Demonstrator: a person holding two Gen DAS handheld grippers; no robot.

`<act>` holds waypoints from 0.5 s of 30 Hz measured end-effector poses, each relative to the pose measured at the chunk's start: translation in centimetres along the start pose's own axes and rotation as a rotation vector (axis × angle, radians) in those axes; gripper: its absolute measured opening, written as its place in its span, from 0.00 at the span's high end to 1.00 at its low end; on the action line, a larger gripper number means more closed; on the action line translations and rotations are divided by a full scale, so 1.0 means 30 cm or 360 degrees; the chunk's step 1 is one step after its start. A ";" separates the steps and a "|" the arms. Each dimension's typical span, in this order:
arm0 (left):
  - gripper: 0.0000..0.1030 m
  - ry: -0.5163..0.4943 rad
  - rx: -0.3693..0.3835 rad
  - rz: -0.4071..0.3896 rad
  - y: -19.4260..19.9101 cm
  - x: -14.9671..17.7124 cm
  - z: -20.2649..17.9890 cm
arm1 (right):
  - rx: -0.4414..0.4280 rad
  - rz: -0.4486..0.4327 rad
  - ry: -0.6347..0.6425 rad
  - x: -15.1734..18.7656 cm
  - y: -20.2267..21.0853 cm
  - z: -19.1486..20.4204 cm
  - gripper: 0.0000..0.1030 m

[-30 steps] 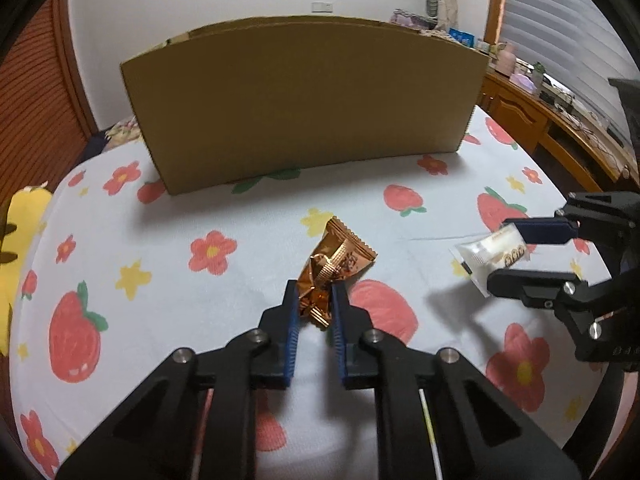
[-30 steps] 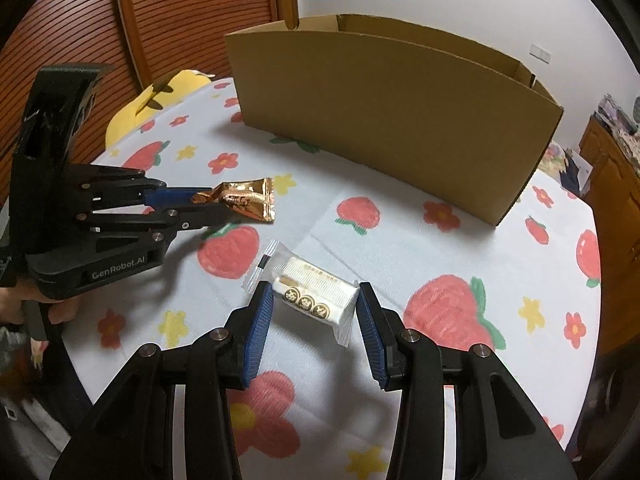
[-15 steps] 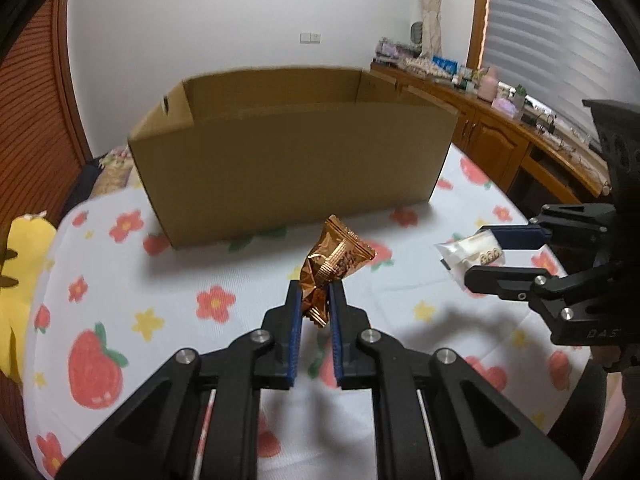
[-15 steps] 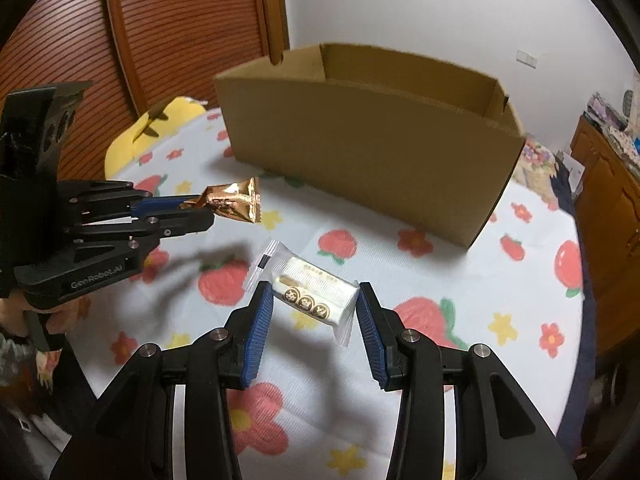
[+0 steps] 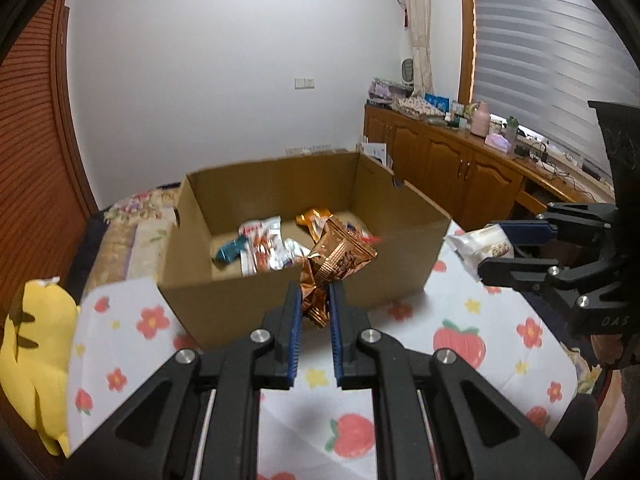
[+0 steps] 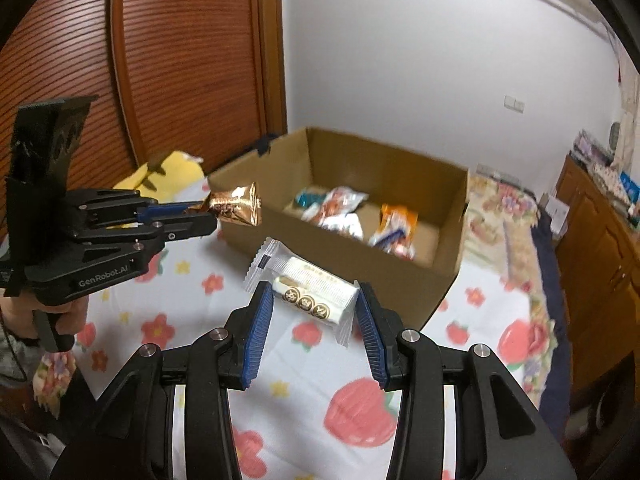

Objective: Organize snacks
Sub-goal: 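Lift both held snacks and carry them over the cardboard box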

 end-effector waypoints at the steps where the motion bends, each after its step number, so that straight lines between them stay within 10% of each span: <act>1: 0.91 -0.0001 -0.0004 -0.0014 -0.006 -0.023 0.010 | 0.0003 -0.0011 0.0006 -0.020 0.001 -0.006 0.59; 15: 0.91 -0.0008 -0.0066 -0.0023 -0.179 -0.129 0.133 | 0.0057 -0.0071 0.0029 -0.165 -0.141 -0.079 0.59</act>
Point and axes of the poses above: each gripper's, at about its wrist camera, not at the fingertips, and y roughly against the way its jaws point, z to its left, x to its underside, the point moved 8 cm from there along -y, roughly the way its jaws point, and after that the axes turned 15 degrees about -z, right-handed, at the moved point
